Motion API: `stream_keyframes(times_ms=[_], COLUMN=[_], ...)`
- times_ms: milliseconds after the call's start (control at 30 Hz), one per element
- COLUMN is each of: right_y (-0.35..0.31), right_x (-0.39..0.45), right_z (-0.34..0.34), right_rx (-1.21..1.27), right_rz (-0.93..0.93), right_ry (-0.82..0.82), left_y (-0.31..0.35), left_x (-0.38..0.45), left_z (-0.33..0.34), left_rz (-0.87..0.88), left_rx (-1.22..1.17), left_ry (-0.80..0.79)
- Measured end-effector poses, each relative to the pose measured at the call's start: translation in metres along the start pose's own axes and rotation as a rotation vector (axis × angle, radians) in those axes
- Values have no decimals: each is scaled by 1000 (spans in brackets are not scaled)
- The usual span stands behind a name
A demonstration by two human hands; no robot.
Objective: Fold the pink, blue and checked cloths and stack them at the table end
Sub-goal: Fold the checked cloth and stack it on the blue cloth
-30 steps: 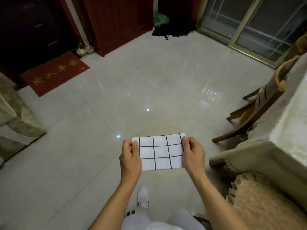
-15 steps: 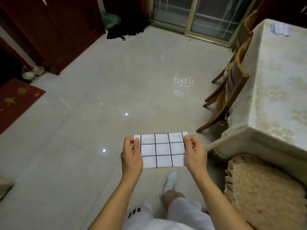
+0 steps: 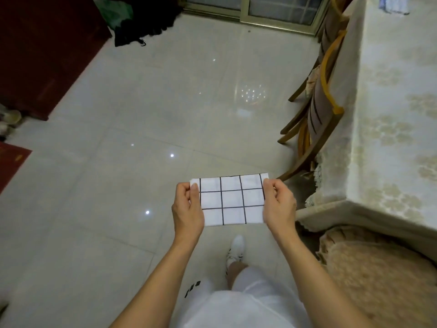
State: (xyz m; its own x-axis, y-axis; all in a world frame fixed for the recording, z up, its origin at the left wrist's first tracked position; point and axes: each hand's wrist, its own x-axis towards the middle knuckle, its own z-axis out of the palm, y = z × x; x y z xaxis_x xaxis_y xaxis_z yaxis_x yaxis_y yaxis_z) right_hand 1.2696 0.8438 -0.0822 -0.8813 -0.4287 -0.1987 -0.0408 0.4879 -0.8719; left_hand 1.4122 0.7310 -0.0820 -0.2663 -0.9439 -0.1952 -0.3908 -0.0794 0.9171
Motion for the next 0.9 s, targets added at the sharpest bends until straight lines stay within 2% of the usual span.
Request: stream_keyframes(times_ms=[233, 433, 700, 900], right_y=[-23, -34, -64, -97], right_x=[102, 160, 239, 318], right_z=[-25, -27, -6, 29], right_rx=[15, 7, 38, 42], right_rz=[-26, -13, -11, 13], right_ry=[16, 46, 68, 89], left_y=[49, 76, 99, 128], left_x=[65, 109, 191, 287], left_z=[77, 112, 149, 175], left_rz=[-2, 15, 17, 66], left_rx=[-29, -27, -22, -7], left_ry=[-30, -49, -86, -132])
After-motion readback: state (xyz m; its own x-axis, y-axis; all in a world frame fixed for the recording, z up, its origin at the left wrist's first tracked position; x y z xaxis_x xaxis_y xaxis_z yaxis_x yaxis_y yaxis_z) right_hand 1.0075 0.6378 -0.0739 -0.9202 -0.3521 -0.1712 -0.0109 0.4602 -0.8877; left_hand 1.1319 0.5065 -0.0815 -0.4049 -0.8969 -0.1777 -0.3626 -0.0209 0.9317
